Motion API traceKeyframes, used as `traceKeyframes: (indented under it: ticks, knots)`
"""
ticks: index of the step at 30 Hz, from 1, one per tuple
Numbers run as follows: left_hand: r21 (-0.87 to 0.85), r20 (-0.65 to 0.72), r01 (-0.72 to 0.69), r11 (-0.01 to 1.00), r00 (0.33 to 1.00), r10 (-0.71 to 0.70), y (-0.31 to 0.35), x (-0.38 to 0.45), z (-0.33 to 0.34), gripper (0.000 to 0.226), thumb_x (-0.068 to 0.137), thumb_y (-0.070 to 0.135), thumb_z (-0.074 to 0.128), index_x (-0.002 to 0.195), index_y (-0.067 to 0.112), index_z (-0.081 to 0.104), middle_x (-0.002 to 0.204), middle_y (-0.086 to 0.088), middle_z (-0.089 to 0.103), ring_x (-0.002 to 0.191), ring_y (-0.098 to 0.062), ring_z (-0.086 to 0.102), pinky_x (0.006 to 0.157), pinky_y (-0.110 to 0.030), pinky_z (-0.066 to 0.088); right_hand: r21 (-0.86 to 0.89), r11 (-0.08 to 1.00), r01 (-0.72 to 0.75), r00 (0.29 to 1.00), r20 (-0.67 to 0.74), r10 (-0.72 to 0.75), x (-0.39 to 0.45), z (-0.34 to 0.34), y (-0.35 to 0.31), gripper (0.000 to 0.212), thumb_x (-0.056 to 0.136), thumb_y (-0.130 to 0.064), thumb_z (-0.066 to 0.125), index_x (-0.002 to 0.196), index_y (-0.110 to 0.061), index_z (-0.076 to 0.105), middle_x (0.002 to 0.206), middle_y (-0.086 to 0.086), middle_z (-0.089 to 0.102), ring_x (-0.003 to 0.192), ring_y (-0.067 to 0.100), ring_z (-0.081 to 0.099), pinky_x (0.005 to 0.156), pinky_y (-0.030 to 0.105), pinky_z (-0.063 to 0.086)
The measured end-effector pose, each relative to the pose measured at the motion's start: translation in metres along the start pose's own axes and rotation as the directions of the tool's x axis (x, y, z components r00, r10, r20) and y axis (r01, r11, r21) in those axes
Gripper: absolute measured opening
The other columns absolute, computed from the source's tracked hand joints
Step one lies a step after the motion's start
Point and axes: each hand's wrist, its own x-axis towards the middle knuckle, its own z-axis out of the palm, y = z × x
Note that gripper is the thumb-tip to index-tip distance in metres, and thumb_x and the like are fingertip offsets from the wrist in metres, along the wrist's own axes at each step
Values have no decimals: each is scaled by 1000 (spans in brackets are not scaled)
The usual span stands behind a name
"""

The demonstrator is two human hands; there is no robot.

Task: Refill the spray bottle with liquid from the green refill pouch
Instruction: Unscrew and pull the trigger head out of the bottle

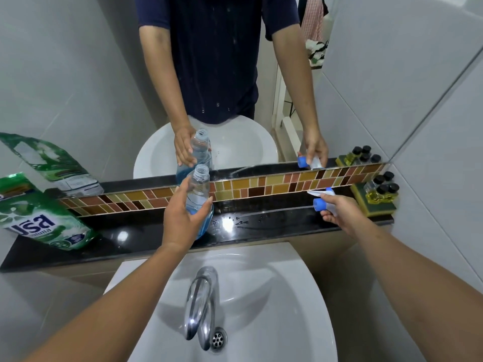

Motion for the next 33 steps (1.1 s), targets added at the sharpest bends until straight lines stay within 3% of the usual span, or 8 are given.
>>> traceKeyframes:
  ticks: [3, 10, 15, 20, 27, 33]
  knots:
    - [-42, -26, 22, 999, 999, -23, 1, 1, 4, 67, 86, 24, 75, 146, 22, 43, 138, 4, 57, 127, -14, 53, 94, -6, 43, -44, 999, -3, 999, -47, 1, 8, 0, 5, 41, 91, -26, 71, 123, -2, 64, 95, 13, 66, 66, 18, 59, 59, 29, 51]
    - [-109, -139, 98, 989, 984, -113, 6, 0, 8, 69, 85, 27, 77, 144, 18, 44, 136, -1, 58, 122, -9, 54, 89, 0, 41, -114, 993, -12, 990, -142, -4, 19, 0, 13, 44, 84, -31, 79, 116, -4, 65, 92, 15, 69, 72, 20, 65, 62, 30, 54]
    - [-102, -155, 119, 988, 979, -134, 8, -1, 9, 70, 82, 31, 78, 142, 19, 44, 135, -2, 58, 122, -11, 53, 86, 1, 40, -109, 994, 4, 986, -166, -22, 19, 3, 14, 41, 83, -32, 81, 111, -6, 64, 88, 15, 69, 67, 20, 64, 62, 30, 56]
    - [-118, -200, 139, 983, 967, -160, 15, -4, 10, 69, 80, 26, 81, 138, 16, 46, 133, -4, 58, 118, -9, 51, 84, 4, 37, -184, 983, 24, 970, -235, -67, 13, 11, 15, 38, 85, -38, 77, 104, -10, 61, 80, 12, 68, 65, 20, 65, 77, 37, 62]
    - [-99, -220, 155, 983, 960, -174, 8, -7, 8, 68, 80, 33, 80, 136, 18, 45, 130, -3, 58, 119, -15, 54, 84, 3, 39, -438, 898, 41, 925, -324, -200, 3, 22, 15, 39, 90, -48, 66, 101, -12, 56, 70, 7, 60, 57, 20, 60, 56, 32, 56]
    - [-111, -241, 161, 981, 953, -183, 5, -8, 10, 67, 80, 35, 80, 136, 20, 44, 131, -2, 57, 121, -16, 54, 91, -8, 43, -547, 837, 3, 901, -362, -239, 15, 19, 24, 55, 83, -67, 60, 101, -15, 64, 96, 11, 68, 83, 29, 67, 75, 42, 56]
